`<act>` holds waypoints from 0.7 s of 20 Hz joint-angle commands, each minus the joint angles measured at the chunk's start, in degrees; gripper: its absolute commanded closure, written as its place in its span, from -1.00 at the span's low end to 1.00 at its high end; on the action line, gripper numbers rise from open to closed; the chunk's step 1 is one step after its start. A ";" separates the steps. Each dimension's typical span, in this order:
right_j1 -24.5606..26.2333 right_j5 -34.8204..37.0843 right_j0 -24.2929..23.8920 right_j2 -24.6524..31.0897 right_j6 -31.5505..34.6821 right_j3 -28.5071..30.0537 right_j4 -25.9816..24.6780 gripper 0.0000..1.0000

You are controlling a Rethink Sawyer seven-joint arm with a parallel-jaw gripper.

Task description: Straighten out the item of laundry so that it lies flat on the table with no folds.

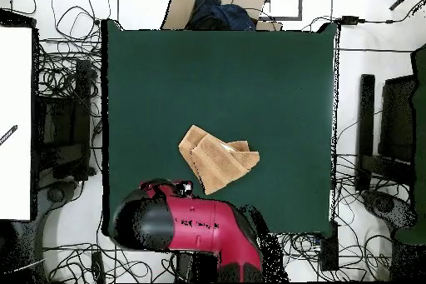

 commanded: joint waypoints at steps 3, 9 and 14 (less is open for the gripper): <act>10.15 0.90 -3.55 6.08 2.52 -6.74 -0.67 -1.00; 12.76 -0.15 -4.27 6.54 2.25 -9.15 -1.52 -1.00; 13.17 -0.40 -4.28 7.01 2.56 -9.51 -1.11 -1.00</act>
